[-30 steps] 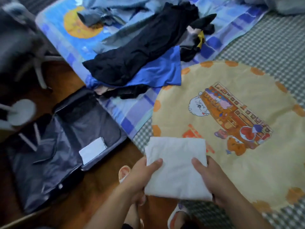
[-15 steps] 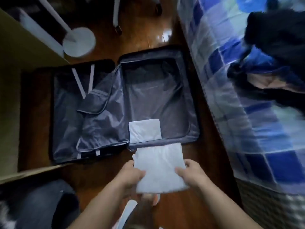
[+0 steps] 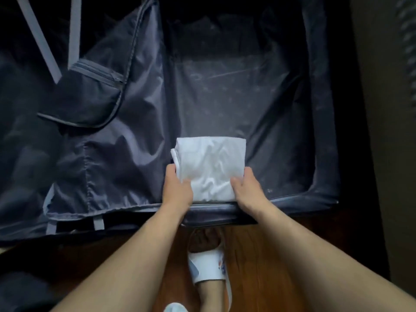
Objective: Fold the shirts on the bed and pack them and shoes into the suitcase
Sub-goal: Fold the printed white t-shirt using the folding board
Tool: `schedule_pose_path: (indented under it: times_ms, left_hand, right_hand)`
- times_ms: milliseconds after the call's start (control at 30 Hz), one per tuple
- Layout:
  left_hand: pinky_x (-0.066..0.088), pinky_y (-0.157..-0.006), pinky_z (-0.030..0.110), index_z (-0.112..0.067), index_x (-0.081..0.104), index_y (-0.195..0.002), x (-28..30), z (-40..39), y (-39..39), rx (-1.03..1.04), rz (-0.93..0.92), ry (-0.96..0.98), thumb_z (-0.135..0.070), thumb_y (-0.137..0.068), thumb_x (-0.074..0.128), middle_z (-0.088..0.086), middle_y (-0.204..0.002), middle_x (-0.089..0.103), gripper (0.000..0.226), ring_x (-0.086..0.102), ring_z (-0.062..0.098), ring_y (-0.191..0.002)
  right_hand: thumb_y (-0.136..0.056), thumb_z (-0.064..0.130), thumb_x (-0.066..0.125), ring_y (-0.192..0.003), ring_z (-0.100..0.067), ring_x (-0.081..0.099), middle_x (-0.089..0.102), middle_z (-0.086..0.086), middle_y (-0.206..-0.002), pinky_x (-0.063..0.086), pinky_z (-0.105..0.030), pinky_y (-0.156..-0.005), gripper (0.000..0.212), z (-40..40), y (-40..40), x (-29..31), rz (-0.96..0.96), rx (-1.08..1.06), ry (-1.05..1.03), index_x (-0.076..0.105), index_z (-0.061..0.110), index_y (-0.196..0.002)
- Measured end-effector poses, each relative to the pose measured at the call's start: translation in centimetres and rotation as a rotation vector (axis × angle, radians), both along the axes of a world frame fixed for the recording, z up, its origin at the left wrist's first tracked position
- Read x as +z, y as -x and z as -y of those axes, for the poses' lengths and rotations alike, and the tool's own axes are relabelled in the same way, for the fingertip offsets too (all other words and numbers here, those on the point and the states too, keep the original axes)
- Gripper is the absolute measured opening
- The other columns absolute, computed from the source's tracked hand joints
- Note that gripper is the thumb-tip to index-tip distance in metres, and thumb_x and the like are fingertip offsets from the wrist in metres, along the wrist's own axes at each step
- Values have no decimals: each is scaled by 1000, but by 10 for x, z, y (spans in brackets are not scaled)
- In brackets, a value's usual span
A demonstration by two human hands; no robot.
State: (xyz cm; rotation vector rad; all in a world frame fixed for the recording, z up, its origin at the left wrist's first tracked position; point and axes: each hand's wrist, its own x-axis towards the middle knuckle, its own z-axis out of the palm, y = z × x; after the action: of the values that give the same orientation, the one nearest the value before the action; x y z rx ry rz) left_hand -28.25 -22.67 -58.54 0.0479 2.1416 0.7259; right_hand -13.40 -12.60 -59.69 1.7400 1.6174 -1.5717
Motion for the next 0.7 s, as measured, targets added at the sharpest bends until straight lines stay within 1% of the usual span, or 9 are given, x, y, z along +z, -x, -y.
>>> schedule_pose_path:
  times_ms: [133, 200, 267, 333, 367, 433, 500, 600, 700]
  left_hand:
    - [43, -79, 29, -17, 45, -120, -1, 0, -4, 66, 28, 18, 2, -94, 47, 0, -107, 60, 32, 59, 24, -98]
    - [43, -79, 32, -14, 35, -131, 7, -5, 1, -103, 54, 157, 0, -93, 47, 11, -120, 58, 43, 57, 27, -98]
    - [45, -90, 39, -19, 7, -154, 16, -8, 4, -392, 38, 344, -2, -93, 45, 19, -130, 54, 74, 57, 35, -108]
    - [45, -96, 44, -25, -18, -158, 27, -9, -2, -574, -29, 436, -3, -93, 46, 21, -137, 51, 93, 58, 40, -113]
    - [46, -93, 44, -24, -15, -158, 33, -10, -7, -651, -125, 468, -4, -92, 48, 20, -136, 47, 94, 59, 39, -110]
    - [45, -85, 42, -19, 20, -151, 37, -8, -21, -906, -483, 432, -7, -86, 51, 14, -128, 42, 73, 53, 34, -105]
    - [40, -80, 41, -19, 48, -125, 34, -1, -30, -1165, -637, 253, -12, -82, 49, 8, -115, 48, 44, 50, 31, -102]
    - [41, -89, 41, -21, 38, -140, 21, 18, -33, -1348, -342, 363, -26, -94, 45, 6, -126, 47, 47, 48, 31, -116]
    - [42, -93, 41, -17, 23, -149, 13, 23, -34, -1398, -261, 559, -33, -99, 43, 11, -138, 44, 57, 55, 35, -118]
  right_hand:
    - [-98, 20, 53, -117, -15, 52, 54, 6, -125, 37, -26, -96, 37, -2, -15, 5, -89, 142, 78, 43, 19, -133]
    - [-97, 13, 52, -120, -11, 51, 55, 10, -126, 35, -23, -99, 41, -10, -18, 11, -100, 194, 150, 49, 21, -138]
    - [-97, 13, 51, -119, -17, 53, 57, 6, -127, 38, -26, -100, 39, -18, -20, 7, 13, 317, 194, 52, 19, -135]
    - [-95, 13, 49, -114, -29, 57, 60, -5, -122, 45, -33, -97, 27, -20, -18, 2, 158, 456, 181, 57, 13, -121]
    - [-94, 11, 48, -109, -32, 59, 61, -8, -115, 46, -34, -92, 19, -20, -16, 1, 207, 509, 159, 60, 12, -109]
    - [-92, 8, 47, -101, -34, 59, 60, -10, -107, 44, -32, -83, 15, -17, -11, 4, 255, 578, 123, 61, 14, -92]
    - [-92, 7, 49, -106, -35, 60, 63, -12, -115, 46, -33, -87, 20, -14, -10, 3, 251, 586, 124, 66, 13, -99]
    - [-92, 10, 48, -115, -39, 60, 64, -16, -123, 49, -37, -96, 22, -10, -15, -2, 240, 510, 105, 64, 17, -105]
    - [-95, 13, 43, -121, -42, 55, 59, -20, -130, 45, -43, -98, 27, -3, -16, -8, 370, 392, -13, 50, 11, -121]
